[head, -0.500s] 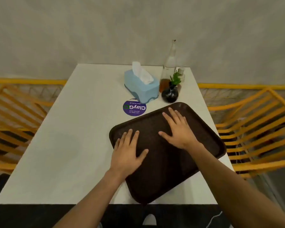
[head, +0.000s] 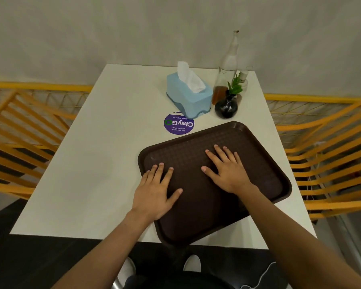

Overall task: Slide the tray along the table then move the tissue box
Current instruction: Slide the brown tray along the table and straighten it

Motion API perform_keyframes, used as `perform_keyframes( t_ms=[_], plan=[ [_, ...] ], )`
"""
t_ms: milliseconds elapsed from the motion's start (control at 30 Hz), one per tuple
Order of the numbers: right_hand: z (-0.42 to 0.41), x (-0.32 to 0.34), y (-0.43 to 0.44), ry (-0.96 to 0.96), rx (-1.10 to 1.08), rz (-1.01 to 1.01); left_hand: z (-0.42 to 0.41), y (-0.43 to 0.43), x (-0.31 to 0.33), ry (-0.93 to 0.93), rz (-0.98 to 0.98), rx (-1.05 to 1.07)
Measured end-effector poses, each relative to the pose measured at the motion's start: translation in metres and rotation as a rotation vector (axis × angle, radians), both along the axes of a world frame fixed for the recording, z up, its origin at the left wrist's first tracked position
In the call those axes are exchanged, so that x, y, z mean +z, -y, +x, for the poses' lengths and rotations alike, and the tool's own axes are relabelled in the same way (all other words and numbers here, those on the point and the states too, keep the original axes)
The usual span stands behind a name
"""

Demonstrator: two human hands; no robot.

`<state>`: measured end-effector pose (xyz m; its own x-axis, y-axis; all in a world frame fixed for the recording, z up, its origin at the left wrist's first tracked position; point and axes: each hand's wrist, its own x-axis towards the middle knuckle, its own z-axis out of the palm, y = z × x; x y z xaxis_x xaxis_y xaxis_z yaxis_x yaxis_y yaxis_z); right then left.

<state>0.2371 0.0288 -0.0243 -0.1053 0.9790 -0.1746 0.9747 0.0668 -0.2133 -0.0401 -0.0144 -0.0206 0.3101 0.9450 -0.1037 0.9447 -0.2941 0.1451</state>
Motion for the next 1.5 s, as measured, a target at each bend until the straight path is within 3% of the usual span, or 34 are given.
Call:
perform_keyframes(
  t_ms=[200, 500, 800, 1100, 1300, 1500],
  plan=[
    [-0.048, -0.001, 0.007, 0.024, -0.084, 0.031, -0.049, -0.014, 0.01, -0.024, -0.043, -0.066],
    [-0.122, 0.009, 0.003, 0.11, -0.15, 0.017, -0.073, 0.016, 0.021, 0.01, -0.053, 0.023],
    [-0.175, 0.02, -0.009, 0.192, -0.055, -0.029, -0.125, 0.012, 0.012, -0.046, -0.105, 0.097],
    [-0.174, 0.022, -0.017, 0.018, 0.097, -0.085, -0.19, -0.026, 0.006, 0.024, -0.145, -0.019],
    [-0.183, 0.018, -0.014, 0.063, 0.086, -0.172, -0.23, -0.06, 0.006, 0.057, -0.192, -0.103],
    [-0.224, 0.014, -0.006, 0.088, -0.084, -0.119, -0.247, -0.061, 0.009, 0.066, -0.031, 0.024]
  ],
)
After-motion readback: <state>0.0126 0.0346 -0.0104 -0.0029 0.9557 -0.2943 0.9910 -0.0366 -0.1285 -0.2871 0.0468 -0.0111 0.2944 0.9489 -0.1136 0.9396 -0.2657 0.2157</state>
